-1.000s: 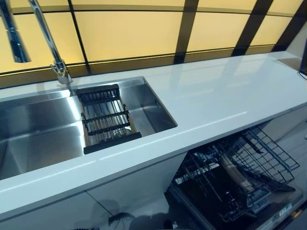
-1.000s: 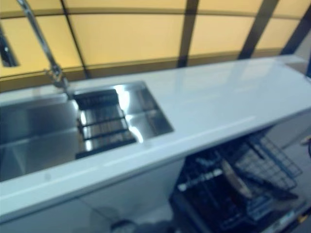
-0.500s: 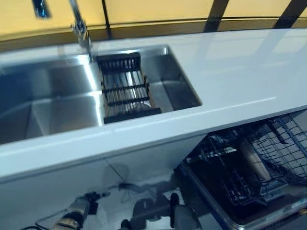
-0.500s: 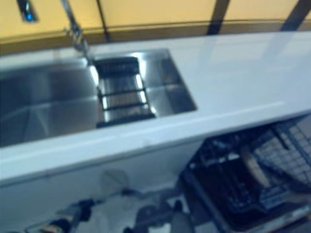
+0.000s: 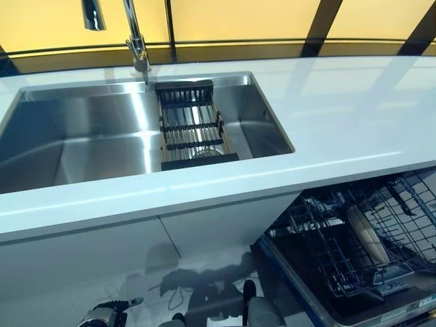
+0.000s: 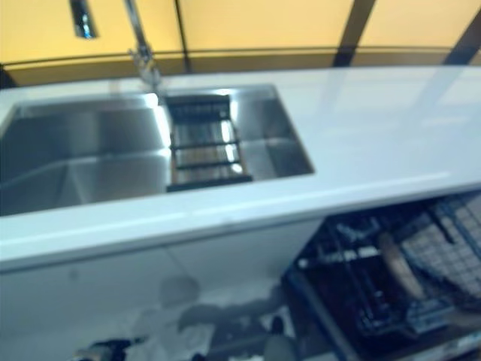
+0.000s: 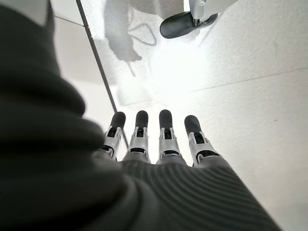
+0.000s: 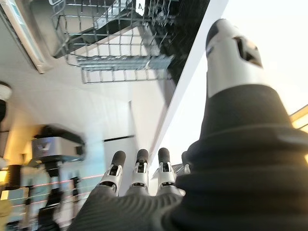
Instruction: Take plates into dishwasher
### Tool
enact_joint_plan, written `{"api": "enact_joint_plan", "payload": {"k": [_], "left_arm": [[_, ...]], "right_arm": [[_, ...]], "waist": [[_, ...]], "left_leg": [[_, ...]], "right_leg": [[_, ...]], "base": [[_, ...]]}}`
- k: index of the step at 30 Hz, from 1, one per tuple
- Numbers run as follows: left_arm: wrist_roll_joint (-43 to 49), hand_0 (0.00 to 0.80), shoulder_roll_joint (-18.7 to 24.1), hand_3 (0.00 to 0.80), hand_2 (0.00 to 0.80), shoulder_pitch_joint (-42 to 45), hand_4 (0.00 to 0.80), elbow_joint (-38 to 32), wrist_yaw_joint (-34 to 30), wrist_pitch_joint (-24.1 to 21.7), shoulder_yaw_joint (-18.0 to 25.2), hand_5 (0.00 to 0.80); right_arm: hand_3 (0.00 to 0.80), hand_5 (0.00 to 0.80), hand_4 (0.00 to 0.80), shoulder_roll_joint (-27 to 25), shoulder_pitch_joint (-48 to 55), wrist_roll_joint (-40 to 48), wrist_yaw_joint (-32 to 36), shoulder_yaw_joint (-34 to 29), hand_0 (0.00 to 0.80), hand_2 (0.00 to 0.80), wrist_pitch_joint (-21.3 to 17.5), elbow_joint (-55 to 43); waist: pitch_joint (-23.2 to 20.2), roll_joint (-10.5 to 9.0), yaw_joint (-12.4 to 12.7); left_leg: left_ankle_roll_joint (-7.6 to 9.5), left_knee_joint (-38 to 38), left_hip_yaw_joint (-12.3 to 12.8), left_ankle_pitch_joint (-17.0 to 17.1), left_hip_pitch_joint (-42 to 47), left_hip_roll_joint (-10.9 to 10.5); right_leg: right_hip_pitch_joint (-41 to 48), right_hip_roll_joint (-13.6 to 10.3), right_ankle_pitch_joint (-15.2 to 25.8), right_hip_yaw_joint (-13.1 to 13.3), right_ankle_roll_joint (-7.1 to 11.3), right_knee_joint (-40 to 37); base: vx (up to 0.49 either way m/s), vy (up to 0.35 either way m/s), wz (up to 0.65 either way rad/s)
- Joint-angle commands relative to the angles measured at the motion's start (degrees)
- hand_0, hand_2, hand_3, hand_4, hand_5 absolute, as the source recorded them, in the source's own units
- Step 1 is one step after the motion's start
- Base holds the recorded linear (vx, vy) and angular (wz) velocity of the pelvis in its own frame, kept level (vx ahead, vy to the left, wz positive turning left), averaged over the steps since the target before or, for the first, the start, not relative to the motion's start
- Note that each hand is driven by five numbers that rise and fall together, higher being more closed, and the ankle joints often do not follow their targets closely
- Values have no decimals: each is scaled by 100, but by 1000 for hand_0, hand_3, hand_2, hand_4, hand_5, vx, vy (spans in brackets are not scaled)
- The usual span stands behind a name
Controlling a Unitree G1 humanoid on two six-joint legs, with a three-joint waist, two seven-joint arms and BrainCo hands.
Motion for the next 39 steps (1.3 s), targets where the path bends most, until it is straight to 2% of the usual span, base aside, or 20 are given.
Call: {"api": "enact_joint_plan", "payload": {"k": [1,2,4,5,6,9,12,13,14,18,19,20,22,25,27,32,37,39], "left_arm": [[342,0,535,0,0,-80,0,-180,-252,-38,-265,0],[404,0,515,0,0,-137,0,-255,-303,-20,-338,0],[399,0,513,0,0,-122,0,-380,-258,2,-416,0],[322,0,535,0,0,-64,0,-446,-172,48,-368,0],[232,0,572,0,0,4,0,-488,-105,100,-305,0],[356,0,713,0,0,122,0,-455,-161,198,-169,0],[440,0,854,0,0,149,0,-192,-179,367,-10,0],[491,0,857,0,0,175,0,-78,-131,365,56,0],[512,0,868,0,0,189,0,25,-104,390,96,0],[406,0,842,0,0,177,0,152,46,308,140,0],[362,0,840,0,0,142,0,127,61,290,159,0],[324,0,842,0,0,91,0,75,80,270,165,0],[294,0,837,0,0,-90,0,-34,96,275,163,0],[232,0,863,0,0,-249,0,-365,41,397,142,0],[228,0,902,0,0,-324,0,-499,-79,441,128,0],[234,0,860,0,0,-404,0,-581,-75,507,55,0],[374,0,883,0,0,-240,0,-482,-19,547,141,0],[304,0,859,0,0,-117,0,-462,44,633,184,0]], "right_arm": [[0,0,0,-485,712,-71,-543,-523,0,0,58,-214],[0,0,0,-453,1146,-85,-634,-877,0,0,62,-323],[0,0,0,-301,1955,-85,-638,-1537,0,0,161,-700],[0,0,0,-164,2219,-103,-604,-1728,0,0,281,-945],[0,0,0,-60,2493,-67,-560,-1913,0,0,421,-1208],[0,0,0,259,3080,-89,-520,-2365,0,0,299,-1143],[0,0,0,460,3354,-41,-519,-2489,0,0,16,-857],[0,0,0,544,3424,-35,-517,-2523,0,0,-135,-672],[0,0,0,673,3460,42,-575,-2491,0,0,-306,-404],[0,0,0,962,3403,251,-731,-2402,0,0,-516,188],[0,0,0,1018,3355,414,-776,-2355,0,0,-458,243],[0,0,0,1088,3334,475,-853,-2356,0,0,-375,283],[0,0,0,1294,3298,708,-967,-2274,0,0,-532,617],[0,0,0,1721,3520,1143,-1056,-2189,0,0,-364,462],[0,0,0,1968,3594,1294,-1054,-2158,0,0,-320,390],[0,0,0,2606,3715,1837,-1159,-2062,0,0,-282,357],[0,0,0,3151,3925,2144,-1587,-2046,0,0,-483,264],[0,0,0,3298,3986,2302,-1935,-2082,0,0,-561,281]], "waist": [[-327,-313,-53],[-290,-294,-82],[-193,-173,-48],[-167,-5,-15],[-161,45,-24],[-191,230,31],[-307,352,172],[-376,344,251],[-467,311,380],[-620,107,691],[-600,76,701],[-554,71,726],[-445,0,838],[-339,-68,919],[-288,-81,902],[-250,29,880],[-292,138,968],[-292,185,1038]], "left_leg": [[546,1283,290,-1285,274,-262],[532,1244,397,-1237,302,-293],[419,983,708,-1029,475,-201],[408,841,883,-1048,584,-82],[431,679,1010,-942,629,-61],[512,102,1156,-478,562,24],[568,-86,1008,-243,299,74],[606,-70,924,-83,91,76],[649,-8,756,-63,-110,36],[645,266,419,-105,-576,-78],[633,343,354,-137,-658,-45],[607,493,307,-164,-793,27],[604,832,304,-239,-1141,131],[584,1018,329,-209,-1365,206],[582,906,375,-125,-1298,236],[543,489,333,150,-1152,262],[404,88,196,527,-1188,318],[293,-32,83,738,-1308,396]], "right_leg": [[-733,-59,998,224,293,-757],[-728,-75,1025,38,303,-778],[-751,-54,1026,-572,307,-611],[-728,13,957,-793,366,-273],[-748,-5,992,-852,352,39],[-695,-38,732,-604,204,1103],[-359,21,277,-313,19,1678],[-176,50,175,-269,-120,1604],[149,12,40,-188,-137,1498],[740,-298,90,-111,-18,914],[643,-339,61,-12,15,799],[581,-297,-152,-12,19,703],[513,-279,-335,-46,86,629],[607,-187,-339,-139,121,538],[557,-161,-200,-144,129,611],[580,-17,-420,-295,80,583],[740,213,-892,-478,19,513],[817,362,-1151,-546,-74,481]], "base": [[-112,214,1],[-143,255,9],[-185,267,-10],[-266,272,-55],[-319,279,-87],[-375,149,-86],[-315,-17,-55],[-328,-135,-53],[-333,-181,-48],[-218,-195,-43],[-305,-305,-50],[-296,-309,-39],[-309,-330,10],[-290,-316,4],[-200,-231,-2],[-155,-197,6],[-187,-188,4],[-216,-212,6]]}}
